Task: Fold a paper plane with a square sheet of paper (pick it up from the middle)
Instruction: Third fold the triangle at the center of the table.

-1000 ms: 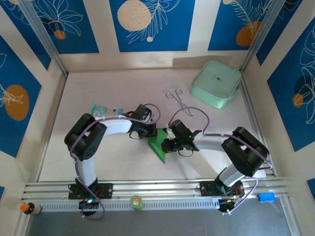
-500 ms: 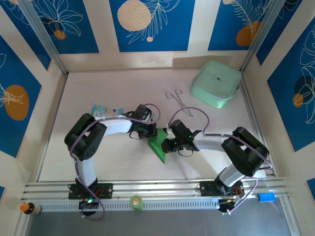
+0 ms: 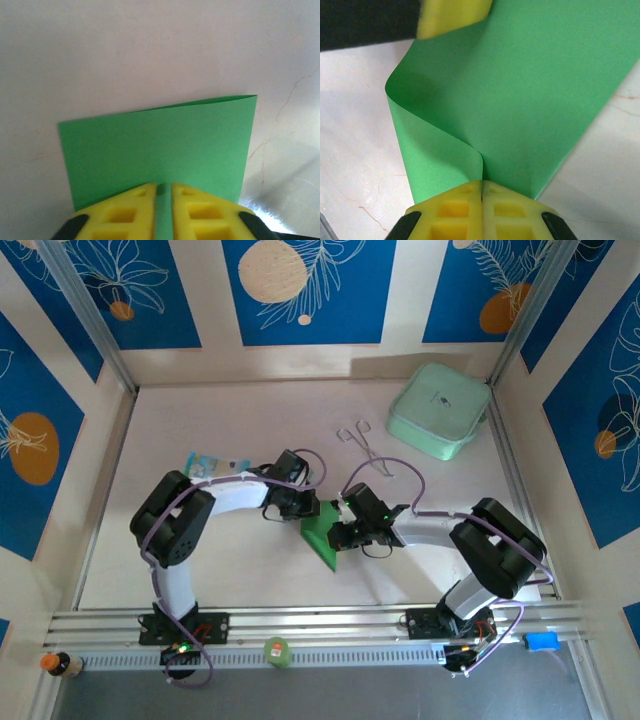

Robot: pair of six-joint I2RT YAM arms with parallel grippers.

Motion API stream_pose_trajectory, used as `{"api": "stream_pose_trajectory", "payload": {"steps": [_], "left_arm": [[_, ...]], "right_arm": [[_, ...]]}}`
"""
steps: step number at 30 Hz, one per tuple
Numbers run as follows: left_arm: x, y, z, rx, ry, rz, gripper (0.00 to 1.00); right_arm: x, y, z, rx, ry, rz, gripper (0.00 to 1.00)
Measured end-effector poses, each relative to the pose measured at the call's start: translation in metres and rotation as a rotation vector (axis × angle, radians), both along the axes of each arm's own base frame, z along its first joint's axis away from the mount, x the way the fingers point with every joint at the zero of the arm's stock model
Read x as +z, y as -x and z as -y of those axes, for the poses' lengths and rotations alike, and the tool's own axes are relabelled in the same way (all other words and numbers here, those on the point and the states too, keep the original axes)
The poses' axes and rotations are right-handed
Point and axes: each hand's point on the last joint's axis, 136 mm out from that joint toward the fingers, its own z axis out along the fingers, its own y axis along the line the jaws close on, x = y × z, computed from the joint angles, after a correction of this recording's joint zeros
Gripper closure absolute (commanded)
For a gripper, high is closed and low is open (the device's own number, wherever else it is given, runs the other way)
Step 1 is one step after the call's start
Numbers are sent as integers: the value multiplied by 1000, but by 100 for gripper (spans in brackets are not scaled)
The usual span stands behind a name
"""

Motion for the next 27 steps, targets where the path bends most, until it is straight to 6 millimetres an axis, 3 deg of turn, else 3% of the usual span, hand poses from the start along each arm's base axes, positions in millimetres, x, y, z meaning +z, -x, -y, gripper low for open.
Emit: {"api": "stream_pose_trajectory", "payload": {"steps": [5,12,27], "left_arm": [[21,-2,-3,3,3,46,78],[58,2,-5,30,86,118,89],[40,53,-12,101,259,0,97]], "right_arm": [[0,0,0,0,0,0,100],[0,-1,-1,-6,-5,-1,100],[0,-7,2,-33,-11,-2,100]]}}
